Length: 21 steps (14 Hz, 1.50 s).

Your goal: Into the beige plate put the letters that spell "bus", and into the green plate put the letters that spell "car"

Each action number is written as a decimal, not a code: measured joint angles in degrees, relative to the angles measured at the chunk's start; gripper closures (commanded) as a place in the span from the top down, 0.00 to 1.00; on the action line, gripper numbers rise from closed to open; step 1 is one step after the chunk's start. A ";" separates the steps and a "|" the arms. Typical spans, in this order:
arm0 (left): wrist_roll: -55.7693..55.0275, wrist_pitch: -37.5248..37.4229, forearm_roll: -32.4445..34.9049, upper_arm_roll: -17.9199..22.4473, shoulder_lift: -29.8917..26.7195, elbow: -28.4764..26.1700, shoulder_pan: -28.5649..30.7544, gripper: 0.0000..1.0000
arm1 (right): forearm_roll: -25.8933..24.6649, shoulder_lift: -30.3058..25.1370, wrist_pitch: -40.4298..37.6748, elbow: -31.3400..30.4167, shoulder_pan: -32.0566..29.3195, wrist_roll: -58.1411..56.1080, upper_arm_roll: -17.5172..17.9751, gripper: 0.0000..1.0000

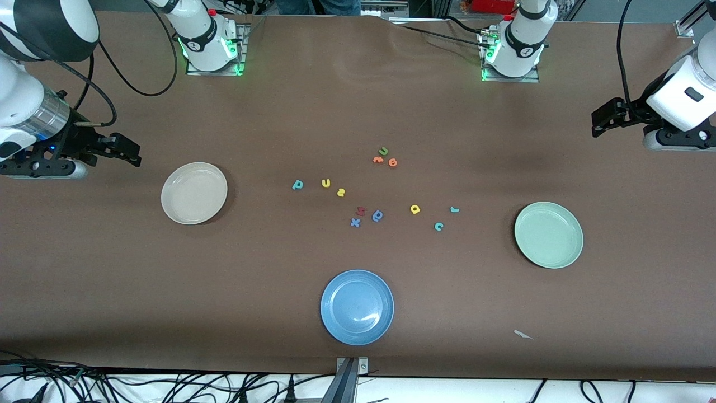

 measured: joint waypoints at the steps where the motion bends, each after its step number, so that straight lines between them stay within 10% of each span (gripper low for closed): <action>1: 0.00 0.00 0.00 0.00 0.00 0.00 0.00 1.00 | 0.00 0.00 0.00 0.00 0.00 0.00 0.00 1.00; 21: 0.00 0.00 0.00 0.00 0.00 0.00 0.00 1.00 | -0.01 1.36 0.00 0.00 0.01 -0.07 0.02 1.00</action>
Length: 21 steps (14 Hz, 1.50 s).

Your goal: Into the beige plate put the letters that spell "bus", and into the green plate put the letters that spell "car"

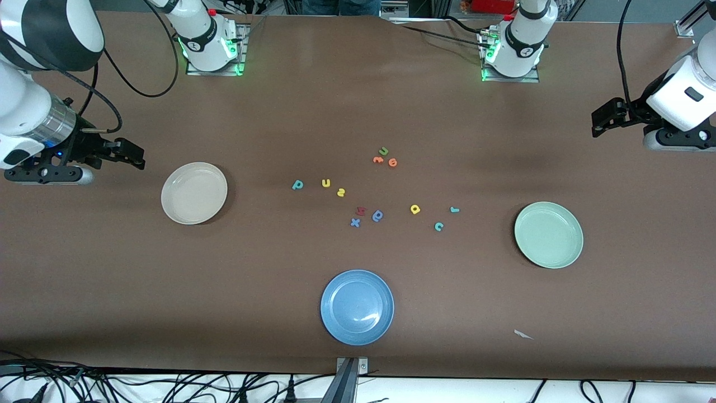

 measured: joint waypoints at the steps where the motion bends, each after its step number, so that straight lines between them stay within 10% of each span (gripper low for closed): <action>1: 0.00 0.00 0.00 0.00 0.00 0.00 0.00 1.00 | 0.00 0.00 0.00 0.00 0.00 0.00 0.00 1.00; 9: 0.00 0.00 0.00 0.00 0.00 0.00 -0.01 1.00 | 0.00 2.87 -0.20 -0.73 0.93 4.84 0.37 0.99; 21: -1.26 9.80 -1.93 -4.07 10.63 -2.01 -1.73 1.00 | -2.76 13.72 19.74 -12.19 21.58 54.24 1.21 0.84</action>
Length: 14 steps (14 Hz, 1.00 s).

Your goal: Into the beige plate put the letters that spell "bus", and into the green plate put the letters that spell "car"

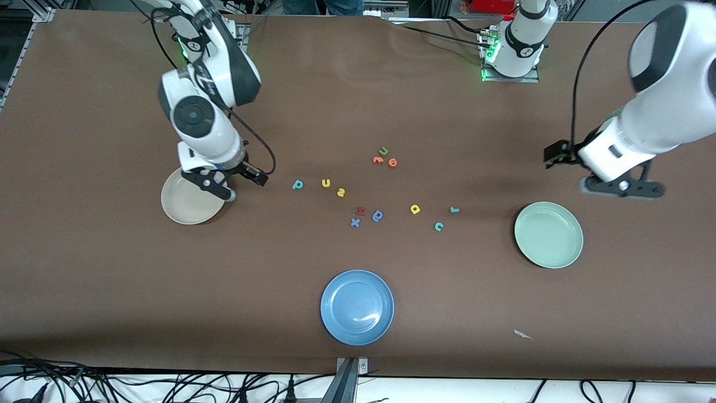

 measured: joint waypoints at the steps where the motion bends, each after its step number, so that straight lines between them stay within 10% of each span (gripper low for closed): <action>1: -1.27 1.95 -0.18 -1.16 1.68 -0.30 -0.04 1.00 | 0.00 1.91 1.88 -0.02 0.62 2.06 0.10 0.77; 4: -6.22 7.93 -0.25 -4.43 6.99 -0.67 -0.98 1.00 | 0.00 7.16 8.07 -0.02 2.90 8.99 1.33 0.75; 7: -11.40 15.93 -0.25 -5.09 12.09 -1.31 -4.64 1.00 | 0.00 11.51 15.34 0.01 5.37 13.79 1.74 0.51; 14: -17.86 41.00 -0.25 -5.19 16.13 -14.61 -8.79 1.00 | 0.01 14.20 18.92 0.12 5.87 16.17 1.84 0.50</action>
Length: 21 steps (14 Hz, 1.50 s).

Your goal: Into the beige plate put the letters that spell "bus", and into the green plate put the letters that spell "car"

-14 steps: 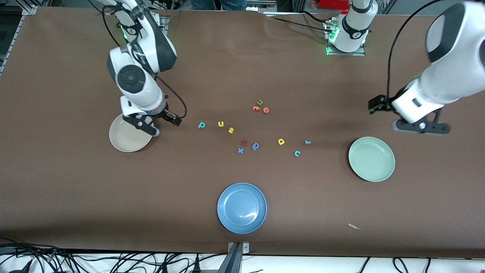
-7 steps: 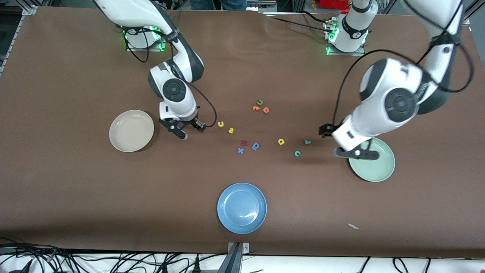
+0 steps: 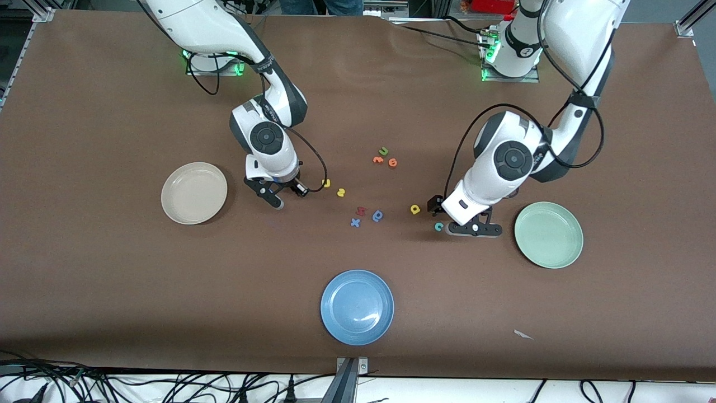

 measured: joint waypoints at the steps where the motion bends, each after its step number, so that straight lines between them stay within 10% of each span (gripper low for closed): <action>1: -0.19 1.66 0.05 0.00 0.49 -1.06 -0.10 1.00 | 0.00 0.07 0.17 0.00 0.33 0.33 0.00 0.50; 8: -6.93 6.38 8.46 0.08 7.35 0.67 -0.57 0.96 | 0.00 0.91 0.81 0.13 1.20 0.91 0.00 0.09; 12: -8.84 6.33 8.79 0.36 11.53 5.04 -2.23 0.91 | -0.40 0.25 0.43 0.84 1.21 -1.72 -1.00 0.07; 21: -8.98 4.69 9.89 1.33 13.43 6.64 -2.54 0.56 | -0.52 -7.38 -14.72 -2.75 0.64 -39.68 -19.07 0.08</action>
